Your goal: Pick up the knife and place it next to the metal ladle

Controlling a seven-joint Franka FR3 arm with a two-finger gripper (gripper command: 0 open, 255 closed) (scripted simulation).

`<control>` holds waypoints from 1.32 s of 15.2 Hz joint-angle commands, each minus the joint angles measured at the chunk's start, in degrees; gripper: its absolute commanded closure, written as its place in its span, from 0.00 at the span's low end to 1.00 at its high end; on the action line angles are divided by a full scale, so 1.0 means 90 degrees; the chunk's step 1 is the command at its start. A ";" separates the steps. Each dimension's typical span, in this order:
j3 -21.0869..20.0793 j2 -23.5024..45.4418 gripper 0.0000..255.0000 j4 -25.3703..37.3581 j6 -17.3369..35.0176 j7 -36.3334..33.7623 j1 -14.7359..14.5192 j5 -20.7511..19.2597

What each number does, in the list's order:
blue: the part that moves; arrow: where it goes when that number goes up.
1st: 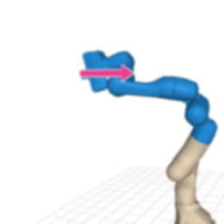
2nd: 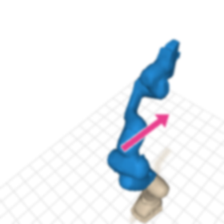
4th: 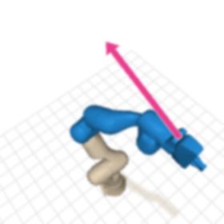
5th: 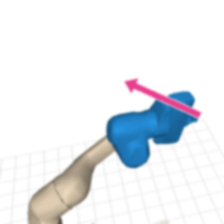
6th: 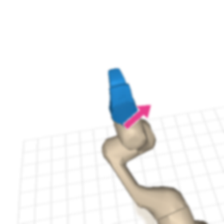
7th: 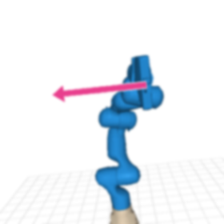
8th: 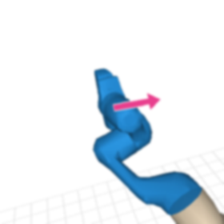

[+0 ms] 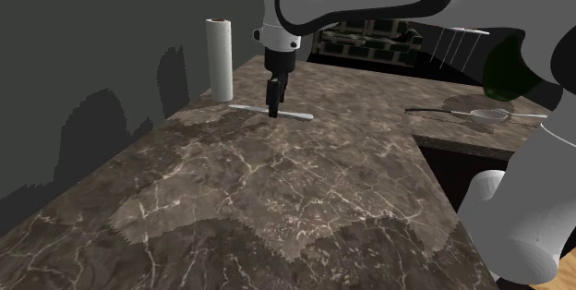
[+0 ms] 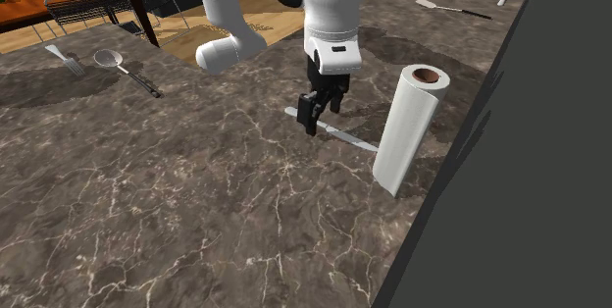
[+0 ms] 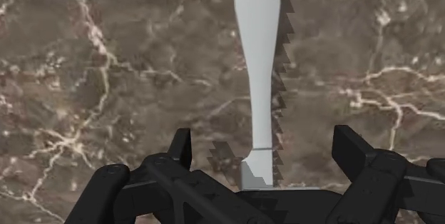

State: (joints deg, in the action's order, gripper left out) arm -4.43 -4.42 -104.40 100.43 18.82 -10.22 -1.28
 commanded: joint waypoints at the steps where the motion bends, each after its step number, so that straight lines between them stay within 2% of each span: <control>1: 0.0000 0.0000 0.00 0.0000 0.0000 0.0000 0.0000 0.0000; 2: 0.0000 0.0000 1.00 0.0000 0.0000 0.0000 0.0000 0.0000; 11: -0.0001 -0.0001 1.00 -0.0002 0.0002 0.0000 0.0001 0.0000; 20: -0.0004 0.0095 1.00 0.0883 -0.0788 0.0013 0.0000 -0.0005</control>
State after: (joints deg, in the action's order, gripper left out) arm -4.46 -3.78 -97.44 94.14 18.93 -10.22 -1.31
